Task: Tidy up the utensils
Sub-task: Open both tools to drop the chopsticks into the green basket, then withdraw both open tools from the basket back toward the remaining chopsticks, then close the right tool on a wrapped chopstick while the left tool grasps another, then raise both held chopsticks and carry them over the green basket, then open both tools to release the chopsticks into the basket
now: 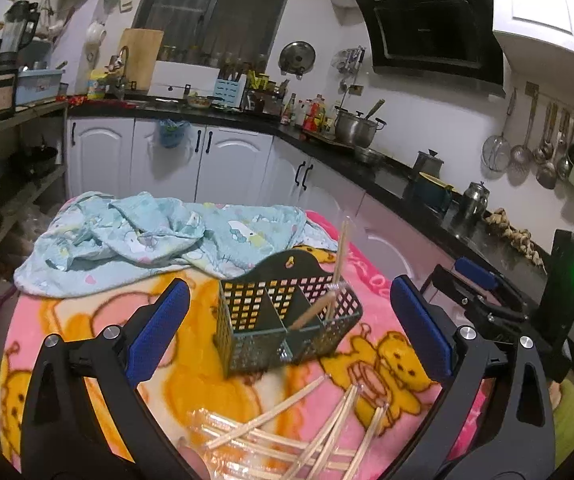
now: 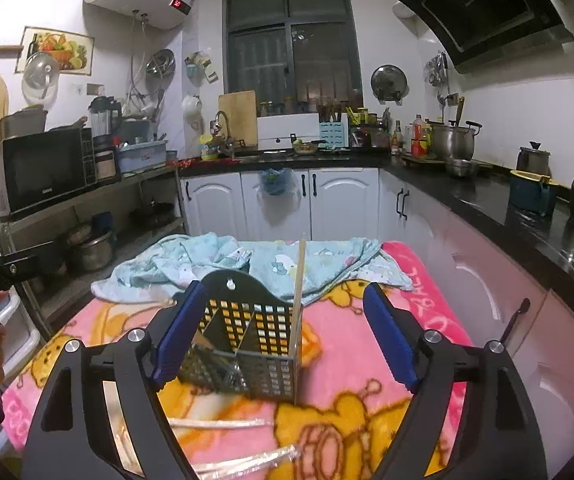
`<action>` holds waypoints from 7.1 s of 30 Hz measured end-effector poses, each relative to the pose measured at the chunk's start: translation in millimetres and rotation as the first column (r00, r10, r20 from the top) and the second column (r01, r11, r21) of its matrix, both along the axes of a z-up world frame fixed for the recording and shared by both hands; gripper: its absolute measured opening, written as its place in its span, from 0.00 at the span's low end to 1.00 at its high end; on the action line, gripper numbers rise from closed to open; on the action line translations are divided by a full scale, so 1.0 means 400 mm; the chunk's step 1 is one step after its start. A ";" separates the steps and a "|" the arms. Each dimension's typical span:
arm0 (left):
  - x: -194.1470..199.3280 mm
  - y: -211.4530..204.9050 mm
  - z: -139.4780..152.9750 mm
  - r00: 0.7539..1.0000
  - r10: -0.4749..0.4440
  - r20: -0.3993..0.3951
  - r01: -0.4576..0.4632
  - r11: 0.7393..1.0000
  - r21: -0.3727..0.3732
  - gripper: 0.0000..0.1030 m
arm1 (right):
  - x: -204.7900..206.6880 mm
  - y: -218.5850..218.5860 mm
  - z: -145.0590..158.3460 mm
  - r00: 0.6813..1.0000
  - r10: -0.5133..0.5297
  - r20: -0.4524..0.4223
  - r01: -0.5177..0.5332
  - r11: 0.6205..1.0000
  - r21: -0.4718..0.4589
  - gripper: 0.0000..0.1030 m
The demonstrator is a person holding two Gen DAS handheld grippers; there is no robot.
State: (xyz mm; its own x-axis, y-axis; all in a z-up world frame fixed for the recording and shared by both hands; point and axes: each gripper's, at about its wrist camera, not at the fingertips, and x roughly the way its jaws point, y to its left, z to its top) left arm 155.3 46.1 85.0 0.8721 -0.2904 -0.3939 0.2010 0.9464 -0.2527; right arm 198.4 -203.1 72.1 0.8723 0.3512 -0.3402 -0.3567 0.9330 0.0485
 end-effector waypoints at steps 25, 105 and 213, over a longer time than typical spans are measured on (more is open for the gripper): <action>-0.133 0.044 -0.111 0.995 0.058 -0.084 -0.058 0.998 0.004 0.90 | -0.145 0.010 -0.047 0.999 0.020 -0.039 -0.023 0.996 -0.087 0.80; -0.010 0.104 -0.470 0.923 -0.032 -0.384 -0.005 0.996 -0.093 0.04 | 0.104 -0.036 -0.361 0.856 0.005 -0.517 0.057 0.993 0.104 0.03; 0.280 -0.077 0.082 0.989 -0.145 -0.003 0.144 0.983 -0.113 0.02 | 0.264 0.051 0.151 0.997 0.033 -0.069 -0.023 0.990 0.140 0.02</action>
